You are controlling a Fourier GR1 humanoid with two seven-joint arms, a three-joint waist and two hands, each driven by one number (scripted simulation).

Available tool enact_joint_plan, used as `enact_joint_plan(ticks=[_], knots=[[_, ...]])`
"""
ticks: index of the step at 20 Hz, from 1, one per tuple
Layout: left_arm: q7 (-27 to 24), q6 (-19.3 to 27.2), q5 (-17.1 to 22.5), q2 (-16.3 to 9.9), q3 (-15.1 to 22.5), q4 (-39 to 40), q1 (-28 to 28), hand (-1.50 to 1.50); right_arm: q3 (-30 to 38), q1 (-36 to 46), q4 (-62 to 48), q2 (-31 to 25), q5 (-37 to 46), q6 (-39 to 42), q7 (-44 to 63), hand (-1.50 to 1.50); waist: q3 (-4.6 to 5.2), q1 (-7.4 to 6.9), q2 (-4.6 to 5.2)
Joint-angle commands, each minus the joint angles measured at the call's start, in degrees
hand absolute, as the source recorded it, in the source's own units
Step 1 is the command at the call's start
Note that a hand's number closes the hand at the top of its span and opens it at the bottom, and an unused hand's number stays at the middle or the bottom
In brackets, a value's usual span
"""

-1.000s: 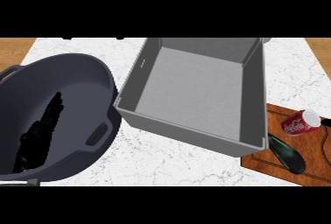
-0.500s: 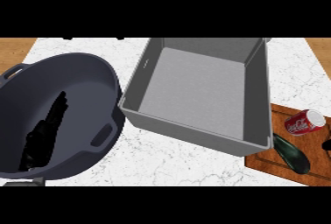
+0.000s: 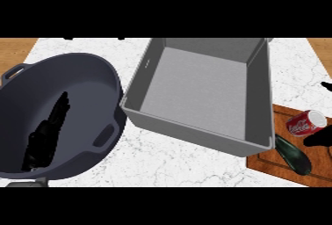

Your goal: Pick the can from the cutting board and place it in the cardboard box

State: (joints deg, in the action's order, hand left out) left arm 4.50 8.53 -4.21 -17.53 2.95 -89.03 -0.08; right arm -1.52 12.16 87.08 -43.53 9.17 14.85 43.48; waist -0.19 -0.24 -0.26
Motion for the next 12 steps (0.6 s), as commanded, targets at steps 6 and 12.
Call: enact_joint_plan(ticks=[6,12], knots=[[1.67,-0.42,-3.23,3.14,0.13,-1.21,-1.88,0.0,0.84,-3.15,-1.1,5.17,6.77,0.75,-0.3,-1.5,0.19,0.16,0.21],[-0.2,-4.02,-1.77,1.83,-5.55,3.05,1.6,0.0,3.11,-0.76,-3.65,7.31,10.18,4.06,-1.04,-1.5,0.2,0.13,0.27]])
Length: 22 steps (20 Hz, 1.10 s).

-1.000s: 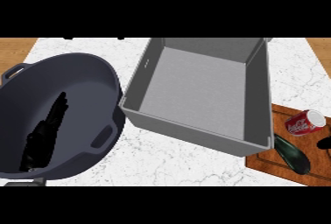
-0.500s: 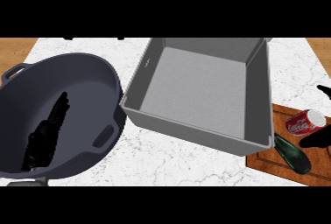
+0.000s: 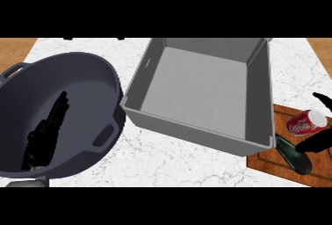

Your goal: Pick the can from the cutting board and place it in the cardboard box

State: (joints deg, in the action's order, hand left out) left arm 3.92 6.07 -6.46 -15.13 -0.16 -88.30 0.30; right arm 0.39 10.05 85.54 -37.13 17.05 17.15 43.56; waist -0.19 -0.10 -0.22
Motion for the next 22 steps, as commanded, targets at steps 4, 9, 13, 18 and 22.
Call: enact_joint_plan(ticks=[4,9,13,18,22], knots=[[0.73,-0.64,-2.43,2.82,1.02,-3.44,-4.34,0.0,1.18,-0.36,2.33,4.76,4.63,1.21,1.2,-1.5,0.19,-0.02,0.16],[3.44,-1.63,-3.56,3.59,-0.54,-1.61,0.03,0.0,4.34,0.74,-5.4,5.97,8.42,0.86,-6.29,-1.5,0.19,0.04,0.22],[2.95,-2.22,-4.28,3.1,-0.93,-6.03,-4.27,0.0,5.61,3.57,-9.37,6.74,9.54,0.72,-8.18,-1.5,0.17,-0.27,0.22],[1.17,-3.82,-4.08,3.24,-3.74,-0.59,-0.24,0.0,4.84,0.22,-4.4,11.14,13.23,-0.52,-5.57,-1.5,0.19,0.04,0.21],[4.91,-5.0,-3.65,3.47,-4.08,-3.94,-0.07,0.0,5.83,2.25,-5.54,11.54,13.59,1.72,-4.94,-1.5,0.19,-0.01,0.19]])
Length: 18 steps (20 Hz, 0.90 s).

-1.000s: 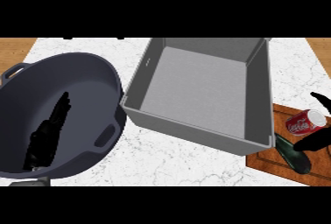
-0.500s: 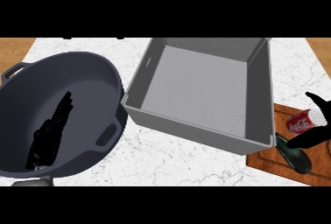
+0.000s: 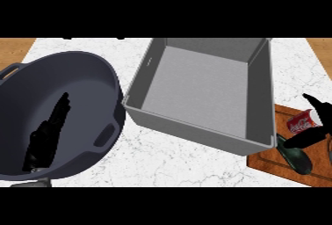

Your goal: Pick the can from the cutting board and place it in the cardboard box

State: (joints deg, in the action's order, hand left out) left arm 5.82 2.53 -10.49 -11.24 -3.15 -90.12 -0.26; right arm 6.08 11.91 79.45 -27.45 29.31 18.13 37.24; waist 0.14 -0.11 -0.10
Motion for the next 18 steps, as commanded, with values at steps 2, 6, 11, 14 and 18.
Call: enact_joint_plan(ticks=[2,6,11,14,18], knots=[[-0.12,-0.64,-0.7,0.67,-0.77,3.38,2.79,0.0,0.05,-1.47,-1.54,1.4,2.36,0.62,-2.6,-1.5,-0.13,0.13,0.1],[1.57,-0.17,-1.33,1.52,-0.1,-0.69,0.87,0.0,0.33,0.29,-4.52,2.47,2.63,1.38,-2.75,-1.5,-0.14,-0.07,0.1],[-0.02,0.64,-2.79,3.07,0.91,-0.39,-1.61,0.0,0.73,0.8,-6.29,1.84,5.12,-1.3,-7.29,1.5,-0.15,-0.12,0.12],[-3.88,-0.32,-1.91,1.58,-1.34,3.72,-0.55,0.0,-0.67,0.56,-4.0,-0.36,11.01,-5.0,-6.73,1.5,-0.13,0.0,0.13],[-0.1,-3.3,-0.31,0.35,-1.98,-2.16,-2.37,0.0,-0.39,1.88,-6.42,0.28,14.48,-9.83,-9.83,1.5,-0.15,-0.2,0.1]])
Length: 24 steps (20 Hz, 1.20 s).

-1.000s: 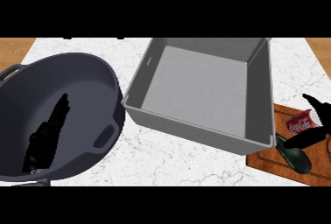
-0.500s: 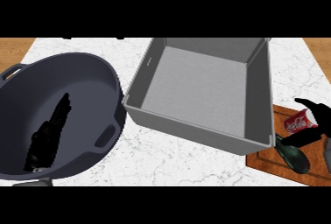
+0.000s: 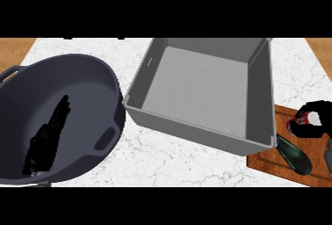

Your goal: Pick the can from the cutting board and place it in the cardboard box

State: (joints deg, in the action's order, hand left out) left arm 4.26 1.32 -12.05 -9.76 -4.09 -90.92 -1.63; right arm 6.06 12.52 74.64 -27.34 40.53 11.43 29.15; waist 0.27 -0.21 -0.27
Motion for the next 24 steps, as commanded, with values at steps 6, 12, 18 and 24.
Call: enact_joint_plan(ticks=[6,12,18,24], knots=[[0.3,-0.53,-0.98,1.68,2.13,2.04,2.87,0.0,-6.63,9.23,-3.9,-5.95,3.66,2.12,-19.51,1.5,-0.41,-2.71,1.13],[0.22,-1.85,-0.61,1.24,2.87,1.45,4.33,0.0,-12.07,15.76,-7.89,-12.74,4.84,2.63,-43.57,1.5,-0.66,-6.33,2.26],[-0.95,-0.91,-0.65,0.49,0.92,3.27,5.37,0.0,-7.42,25.37,-24.44,-14.79,1.96,-1.85,-62.03,1.5,-0.5,-4.48,1.83],[0.8,-0.79,-1.01,0.57,1.22,2.8,5.53,0.0,-1.15,33.4,-29.25,-11.59,-10.9,8.5,-75.04,1.5,-0.47,-3.45,1.32]])
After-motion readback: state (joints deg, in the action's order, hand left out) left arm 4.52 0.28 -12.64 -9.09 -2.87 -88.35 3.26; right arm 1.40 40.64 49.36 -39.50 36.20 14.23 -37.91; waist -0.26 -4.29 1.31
